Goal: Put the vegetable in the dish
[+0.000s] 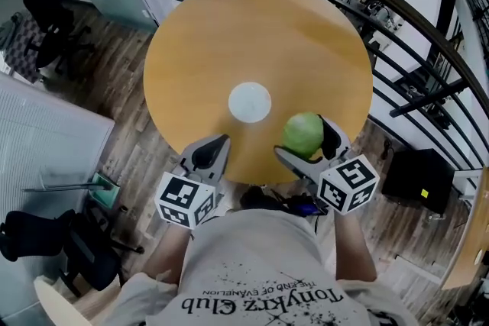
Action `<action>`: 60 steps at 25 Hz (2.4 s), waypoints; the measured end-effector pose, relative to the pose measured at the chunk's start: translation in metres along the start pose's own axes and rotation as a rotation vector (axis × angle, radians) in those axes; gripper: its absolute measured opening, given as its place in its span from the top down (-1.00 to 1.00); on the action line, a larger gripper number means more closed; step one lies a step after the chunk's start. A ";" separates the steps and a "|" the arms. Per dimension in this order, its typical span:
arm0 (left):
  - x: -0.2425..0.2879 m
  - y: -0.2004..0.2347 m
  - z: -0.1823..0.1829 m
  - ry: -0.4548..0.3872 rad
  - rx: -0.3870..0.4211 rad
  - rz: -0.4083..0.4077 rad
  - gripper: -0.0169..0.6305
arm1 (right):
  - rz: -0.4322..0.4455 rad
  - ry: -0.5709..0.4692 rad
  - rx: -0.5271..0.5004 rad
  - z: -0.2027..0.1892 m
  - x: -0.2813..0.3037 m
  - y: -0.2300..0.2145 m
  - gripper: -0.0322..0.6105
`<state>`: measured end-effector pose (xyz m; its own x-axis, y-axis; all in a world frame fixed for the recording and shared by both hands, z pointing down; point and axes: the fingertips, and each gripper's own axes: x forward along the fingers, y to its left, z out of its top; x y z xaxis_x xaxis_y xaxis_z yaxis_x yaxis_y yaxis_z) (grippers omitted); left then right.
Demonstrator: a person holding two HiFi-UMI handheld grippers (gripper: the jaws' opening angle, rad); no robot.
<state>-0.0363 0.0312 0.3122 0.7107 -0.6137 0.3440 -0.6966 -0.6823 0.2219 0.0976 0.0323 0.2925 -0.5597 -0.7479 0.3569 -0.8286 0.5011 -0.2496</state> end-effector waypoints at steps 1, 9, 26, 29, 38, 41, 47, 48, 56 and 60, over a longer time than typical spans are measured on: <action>0.006 0.001 0.002 0.001 -0.001 0.001 0.88 | 0.001 0.001 0.001 0.002 0.002 -0.006 -0.64; 0.031 -0.008 0.012 0.005 -0.004 0.017 0.88 | 0.011 0.030 0.018 0.004 0.002 -0.040 -0.64; 0.031 0.037 0.010 0.053 0.008 -0.007 0.88 | -0.049 0.056 0.060 -0.005 0.036 -0.039 -0.64; 0.035 0.041 0.010 0.058 0.002 -0.014 0.88 | -0.055 0.067 0.058 -0.005 0.043 -0.044 -0.64; 0.046 0.066 -0.003 0.083 -0.014 -0.024 0.88 | -0.065 0.106 0.057 -0.015 0.069 -0.048 -0.64; 0.055 0.072 -0.004 0.091 -0.018 -0.026 0.88 | -0.066 0.117 0.057 -0.017 0.076 -0.054 -0.64; 0.074 0.080 -0.009 0.114 -0.016 -0.043 0.88 | -0.070 0.141 0.059 -0.026 0.090 -0.065 -0.64; 0.076 0.082 -0.010 0.117 -0.018 -0.044 0.88 | -0.070 0.143 0.063 -0.028 0.092 -0.066 -0.64; 0.097 0.086 -0.023 0.152 -0.038 -0.059 0.88 | -0.065 0.183 0.066 -0.042 0.113 -0.081 -0.64; 0.105 0.087 -0.028 0.162 -0.047 -0.059 0.88 | -0.056 0.207 0.073 -0.052 0.123 -0.088 -0.64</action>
<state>-0.0250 -0.0818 0.3935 0.7281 -0.4981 0.4709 -0.6604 -0.6937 0.2873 0.1009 -0.0815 0.4050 -0.5090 -0.6647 0.5468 -0.8598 0.4228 -0.2864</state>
